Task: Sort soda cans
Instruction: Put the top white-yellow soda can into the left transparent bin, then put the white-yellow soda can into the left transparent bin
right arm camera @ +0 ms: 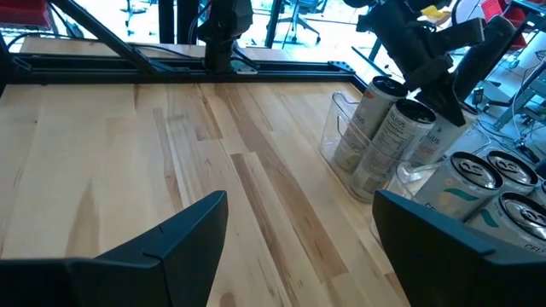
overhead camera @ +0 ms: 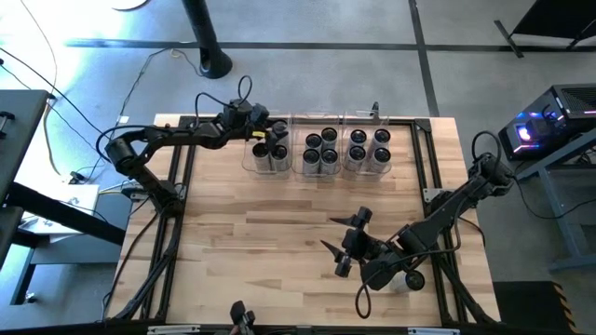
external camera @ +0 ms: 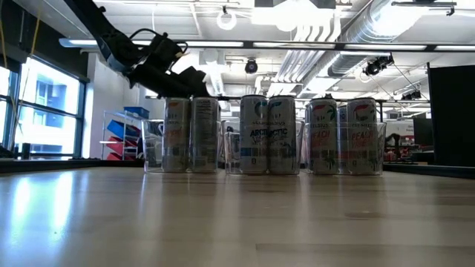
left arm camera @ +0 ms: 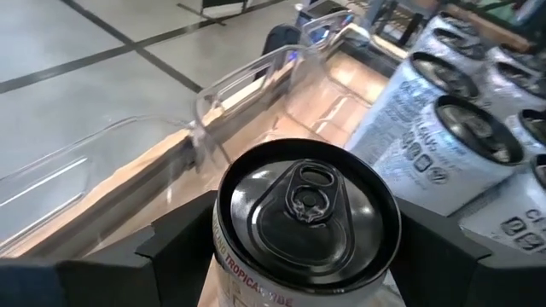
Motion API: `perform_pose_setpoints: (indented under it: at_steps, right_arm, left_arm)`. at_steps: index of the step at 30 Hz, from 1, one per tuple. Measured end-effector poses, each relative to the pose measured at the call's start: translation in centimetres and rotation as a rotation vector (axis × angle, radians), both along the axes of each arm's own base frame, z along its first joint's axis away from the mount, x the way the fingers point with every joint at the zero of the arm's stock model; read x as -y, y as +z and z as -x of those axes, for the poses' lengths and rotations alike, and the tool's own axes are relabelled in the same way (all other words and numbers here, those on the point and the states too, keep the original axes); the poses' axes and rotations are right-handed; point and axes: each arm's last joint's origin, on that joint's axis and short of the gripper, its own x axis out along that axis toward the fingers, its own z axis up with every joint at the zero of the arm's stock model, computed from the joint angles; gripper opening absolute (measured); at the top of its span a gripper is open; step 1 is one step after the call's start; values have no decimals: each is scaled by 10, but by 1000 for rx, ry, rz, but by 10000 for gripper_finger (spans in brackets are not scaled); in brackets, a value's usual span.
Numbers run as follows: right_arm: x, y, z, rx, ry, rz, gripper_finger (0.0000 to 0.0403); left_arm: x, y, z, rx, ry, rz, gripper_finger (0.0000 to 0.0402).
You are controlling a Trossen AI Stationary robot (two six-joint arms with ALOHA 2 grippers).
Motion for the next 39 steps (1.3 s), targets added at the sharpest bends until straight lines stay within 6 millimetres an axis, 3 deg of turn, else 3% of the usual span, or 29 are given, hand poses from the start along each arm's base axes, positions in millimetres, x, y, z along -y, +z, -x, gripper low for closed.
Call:
perform_pose_setpoints:
  at_steps: [16, 25, 29, 33, 36, 39]
  right_arm:
    - [0, 0, 0, 0, 0, 0, 289]
    - [-4, 0, 3, -5, 19, 18, 289]
    - [-15, 1, 11, -14, 68, 30, 289]
    - [-30, 1, 30, -152, 272, -50, 289]
    - [-38, 16, 45, -259, 335, -225, 289]
    - [-39, 41, 58, -367, 257, -478, 289]
  left_arm:
    - [2, 5, 0, 14, -28, -20, 321]
    - [23, 42, 3, 88, -83, -125, 321]
    - [54, 66, 2, 103, -203, -243, 321]
    - [108, 84, -7, 116, -350, -350, 321]
    - [154, 89, -15, 104, -405, -431, 321]
    - [198, 87, -20, 82, -429, -482, 321]
